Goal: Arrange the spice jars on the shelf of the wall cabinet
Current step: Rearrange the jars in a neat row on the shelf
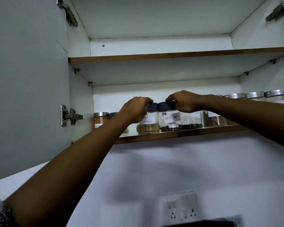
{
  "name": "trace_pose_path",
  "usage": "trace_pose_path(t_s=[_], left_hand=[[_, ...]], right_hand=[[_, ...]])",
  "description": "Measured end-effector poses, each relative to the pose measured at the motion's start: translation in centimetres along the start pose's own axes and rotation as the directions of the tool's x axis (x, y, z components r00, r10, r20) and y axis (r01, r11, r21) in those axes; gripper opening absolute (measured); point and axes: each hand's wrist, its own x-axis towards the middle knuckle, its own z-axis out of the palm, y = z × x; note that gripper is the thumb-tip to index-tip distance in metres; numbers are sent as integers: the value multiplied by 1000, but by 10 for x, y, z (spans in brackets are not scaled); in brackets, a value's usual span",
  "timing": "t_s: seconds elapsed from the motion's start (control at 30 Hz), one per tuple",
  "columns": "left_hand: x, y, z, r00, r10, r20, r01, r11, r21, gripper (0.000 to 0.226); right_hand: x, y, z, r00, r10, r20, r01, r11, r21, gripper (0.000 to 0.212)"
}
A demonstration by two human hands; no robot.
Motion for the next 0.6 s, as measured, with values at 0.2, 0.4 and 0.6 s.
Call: trace_pose_path(t_s=[0.2, 0.4, 0.6], left_hand=[[4, -3, -1, 1000, 12, -2, -12, 1000, -24, 38], [9, -8, 5, 1000, 4, 6, -3, 1000, -30, 41], [15, -19, 13, 1000, -3, 29, 4, 998, -59, 45]], right_hand=[[0, 2, 10, 998, 1, -60, 3, 998, 64, 41], [5, 2, 16, 993, 38, -114, -23, 991, 128, 46], [14, 2, 24, 990, 51, -130, -30, 988, 153, 47]])
